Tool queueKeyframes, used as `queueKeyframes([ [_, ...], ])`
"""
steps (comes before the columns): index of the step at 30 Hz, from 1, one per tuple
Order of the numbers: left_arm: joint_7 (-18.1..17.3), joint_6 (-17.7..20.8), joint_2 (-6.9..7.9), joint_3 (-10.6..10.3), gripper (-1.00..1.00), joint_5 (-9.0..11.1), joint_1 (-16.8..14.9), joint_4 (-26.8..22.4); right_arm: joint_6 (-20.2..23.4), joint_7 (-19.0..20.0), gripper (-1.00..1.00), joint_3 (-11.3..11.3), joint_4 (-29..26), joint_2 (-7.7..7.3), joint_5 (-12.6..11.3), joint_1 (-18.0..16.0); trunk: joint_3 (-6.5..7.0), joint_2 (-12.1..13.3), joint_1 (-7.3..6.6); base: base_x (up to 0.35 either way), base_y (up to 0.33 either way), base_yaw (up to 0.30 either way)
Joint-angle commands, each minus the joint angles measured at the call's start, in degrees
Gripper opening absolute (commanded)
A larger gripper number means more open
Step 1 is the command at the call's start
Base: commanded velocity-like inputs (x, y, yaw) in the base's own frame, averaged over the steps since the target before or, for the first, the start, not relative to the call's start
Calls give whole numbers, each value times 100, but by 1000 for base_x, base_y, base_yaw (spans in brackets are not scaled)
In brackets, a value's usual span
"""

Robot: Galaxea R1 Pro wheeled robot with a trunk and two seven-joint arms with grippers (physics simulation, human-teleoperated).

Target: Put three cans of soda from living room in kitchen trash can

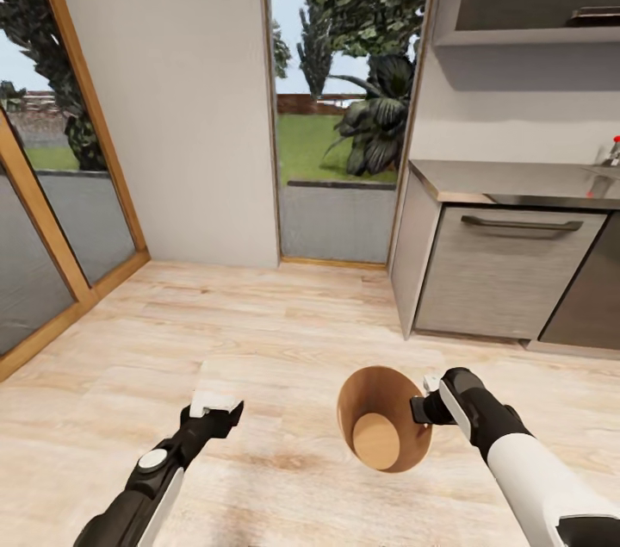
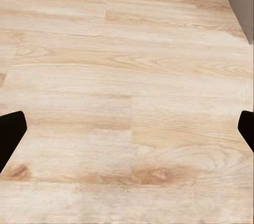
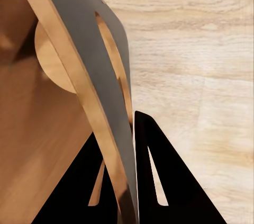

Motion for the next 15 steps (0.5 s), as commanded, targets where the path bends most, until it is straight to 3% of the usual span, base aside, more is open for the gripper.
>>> queueKeyframes([
  [1, -1, -69, 22, 0, 100, -4, 45, 23, 4, 37, -100, -11, -4, 6, -103, -3, -7, -1, -1, 0, 0, 0],
  [6, 1, -458, 80, 2, 100, -32, 160, 191, 8, 37, -100, -11, -4, 19, -101, -3, -12, 80, -45, 0, 0, 0],
  [15, 7, -630, 103, -2, 100, -36, 199, 362, 9, 37, -100, -19, -4, 24, -101, -3, 73, 441, -242, 0, 0, 0],
])
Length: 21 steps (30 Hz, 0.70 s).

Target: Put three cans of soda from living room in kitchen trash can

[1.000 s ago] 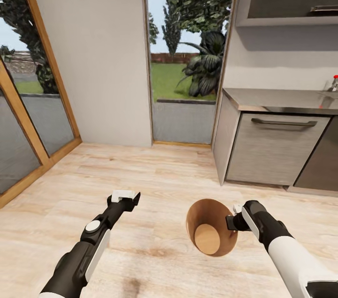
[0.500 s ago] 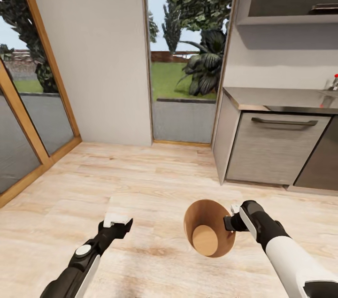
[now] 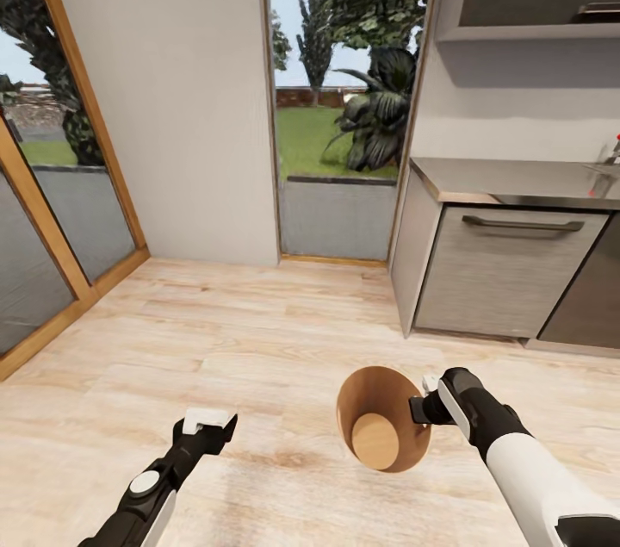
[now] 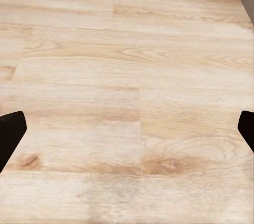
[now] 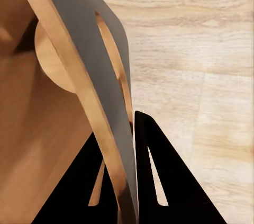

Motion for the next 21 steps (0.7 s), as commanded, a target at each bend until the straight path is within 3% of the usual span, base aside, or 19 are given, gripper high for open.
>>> queueKeyframes([
  [1, 2, -6, 1, -2, 100, -1, 1, 4, 3, 40, -100, -13, -2, 1, -114, -2, 10, 41, -23, 0, 0, 0],
  [10, 3, -18, 3, -5, 100, -8, 2, 17, 3, 33, -100, -19, -2, -6, -105, -2, 94, 402, -221, 0, 0, 0],
  [21, -5, -108, 3, -5, 100, 0, 19, 9, 3, 40, -100, -30, -2, -2, -113, -2, 34, 402, -221, 0, 0, 0],
])
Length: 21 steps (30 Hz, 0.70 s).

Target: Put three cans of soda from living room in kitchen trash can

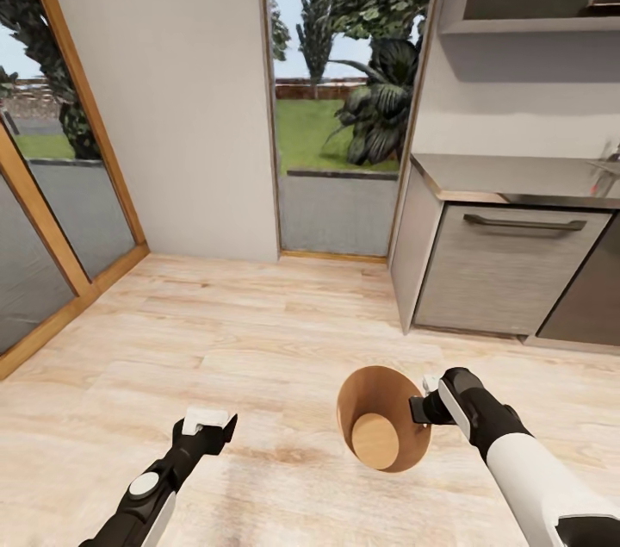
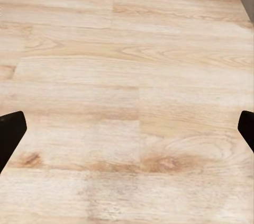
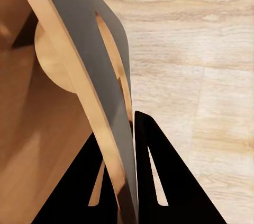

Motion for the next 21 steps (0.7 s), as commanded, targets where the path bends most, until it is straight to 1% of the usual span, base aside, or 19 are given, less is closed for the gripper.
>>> queueKeyframes([
  [1, -1, -11, 0, 0, 100, 0, 0, 1, 3, 39, -100, -9, -2, 1, -106, -2, 0, 0, 0, 0, 0, 0],
  [6, 2, -47, 0, 0, 100, -10, 1, 6, 3, 39, -100, -7, -2, 2, -106, -2, -3, 0, 0, -20, 7, 0],
  [10, 2, -49, 0, 0, 100, -10, 0, 9, 3, 39, -100, -2, -2, 3, -106, -2, -3, 0, 0, -142, 87, 0],
  [16, -2, -46, 0, 0, 100, -9, 1, 10, 7, 27, -100, 17, -2, 9, -101, -2, -4, 0, 0, -202, 189, 6],
  [21, -4, -45, 0, 0, 100, -9, 1, 10, 10, 23, -100, 21, -2, 12, -103, -2, -11, 0, 0, -181, 234, 96],
])
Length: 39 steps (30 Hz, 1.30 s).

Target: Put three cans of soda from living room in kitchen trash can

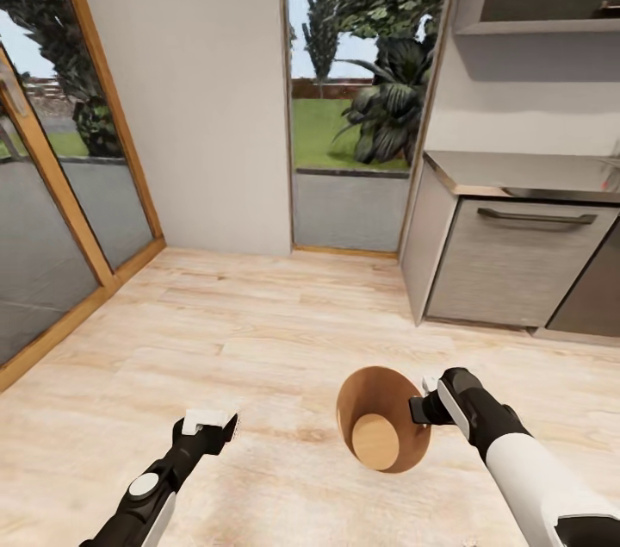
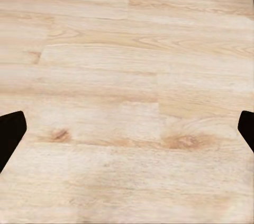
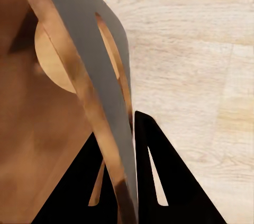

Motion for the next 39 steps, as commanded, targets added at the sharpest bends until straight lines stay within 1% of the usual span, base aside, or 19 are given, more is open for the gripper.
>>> queueKeyframes([
  [1, 0, 0, 0, 0, 100, 0, 0, 1, 3, 40, -100, -8, -2, 1, -121, -3, -2, 0, 0, -142, 255, 141],
  [10, -1, -1, -1, -6, 100, -5, 0, 1, 4, 39, -100, -3, -2, 31, -117, -3, -24, 0, 0, -93, 259, 164],
  [19, -3, -7, 0, -9, 100, -9, 0, 1, 4, 39, -100, 0, -2, 43, -116, -3, -54, 0, 0, -10, 156, 209],
  [23, -4, -8, 0, -12, 100, -9, 0, 1, 4, 33, -100, 5, -2, 92, -114, -3, -69, 0, 0, 1, 162, 217],
  [30, -6, -9, 0, -11, 100, -9, 0, 1, -3, 25, -100, 15, -2, 121, -114, -3, -94, 0, 0, 119, 105, 218],
  [39, -4, -9, 0, -17, 100, -9, 0, 1, -5, 22, -100, 16, -2, 123, -111, -3, -126, 0, 0, 160, 128, 218],
])
